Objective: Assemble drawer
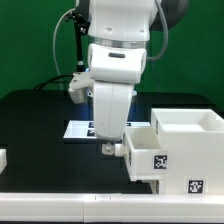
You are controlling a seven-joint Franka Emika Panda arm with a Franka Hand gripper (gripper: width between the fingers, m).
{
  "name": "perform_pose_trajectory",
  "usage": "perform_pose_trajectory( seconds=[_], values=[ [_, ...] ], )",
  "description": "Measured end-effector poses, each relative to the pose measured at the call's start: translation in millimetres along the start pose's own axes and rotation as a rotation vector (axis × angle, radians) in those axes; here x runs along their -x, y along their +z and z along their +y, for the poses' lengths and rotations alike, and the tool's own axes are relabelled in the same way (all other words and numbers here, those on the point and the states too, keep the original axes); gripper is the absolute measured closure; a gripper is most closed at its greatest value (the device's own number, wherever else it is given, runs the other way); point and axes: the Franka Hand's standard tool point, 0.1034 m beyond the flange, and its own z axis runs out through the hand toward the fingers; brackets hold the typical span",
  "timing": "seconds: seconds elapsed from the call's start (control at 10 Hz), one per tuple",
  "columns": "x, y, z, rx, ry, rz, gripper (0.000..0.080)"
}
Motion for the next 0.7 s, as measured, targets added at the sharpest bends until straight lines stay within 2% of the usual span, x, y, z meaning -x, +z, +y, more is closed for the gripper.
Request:
perform_pose_trajectory(
  seconds=[0.5,0.7],
  values=[
    [-36.2,-7.0,-2.4,0.011,0.013,0.008,0.015],
    [-39.6,-7.3,-2.6,0.012,0.014,0.007,0.015]
  ],
)
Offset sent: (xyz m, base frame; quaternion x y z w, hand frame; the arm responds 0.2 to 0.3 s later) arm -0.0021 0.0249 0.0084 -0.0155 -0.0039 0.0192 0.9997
